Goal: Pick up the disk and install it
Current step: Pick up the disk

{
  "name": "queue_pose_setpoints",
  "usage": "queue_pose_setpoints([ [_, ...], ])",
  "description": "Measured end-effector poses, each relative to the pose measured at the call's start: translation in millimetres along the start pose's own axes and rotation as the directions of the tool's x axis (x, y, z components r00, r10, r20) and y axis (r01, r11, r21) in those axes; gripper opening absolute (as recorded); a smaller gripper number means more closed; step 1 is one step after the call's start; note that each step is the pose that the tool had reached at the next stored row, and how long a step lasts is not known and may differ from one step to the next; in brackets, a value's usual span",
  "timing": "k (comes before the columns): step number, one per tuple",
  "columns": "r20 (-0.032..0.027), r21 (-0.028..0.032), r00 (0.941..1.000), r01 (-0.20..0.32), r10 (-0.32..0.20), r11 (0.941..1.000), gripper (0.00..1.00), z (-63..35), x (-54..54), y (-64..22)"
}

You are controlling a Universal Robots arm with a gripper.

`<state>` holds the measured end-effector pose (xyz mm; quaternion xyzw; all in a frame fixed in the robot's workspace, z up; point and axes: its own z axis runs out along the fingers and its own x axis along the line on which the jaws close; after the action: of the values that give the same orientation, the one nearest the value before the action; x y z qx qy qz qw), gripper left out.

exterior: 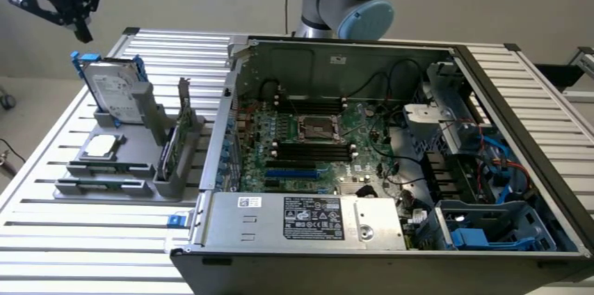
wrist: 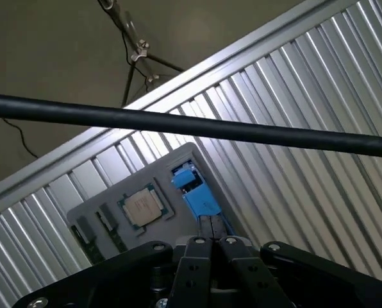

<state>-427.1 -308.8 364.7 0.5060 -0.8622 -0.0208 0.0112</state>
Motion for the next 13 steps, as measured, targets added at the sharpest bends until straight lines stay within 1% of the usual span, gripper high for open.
queue_pose_setpoints([
  [3,-0.0025,-0.0001,0.9985,0.054,-0.054,0.9986,0.11,1.5,0.0,-0.1],
  [6,-0.0049,-0.0004,0.9942,0.108,-0.108,0.9942,0.11,3.1,0.0,-0.1],
  [9,-0.0075,-0.0009,0.9868,0.161,-0.161,0.9869,0.11,4.7,0.0,-0.2],
  [13,-0.0108,-0.0016,0.9724,0.233,-0.233,0.9725,0.11,7.0,0.0,-0.3],
])
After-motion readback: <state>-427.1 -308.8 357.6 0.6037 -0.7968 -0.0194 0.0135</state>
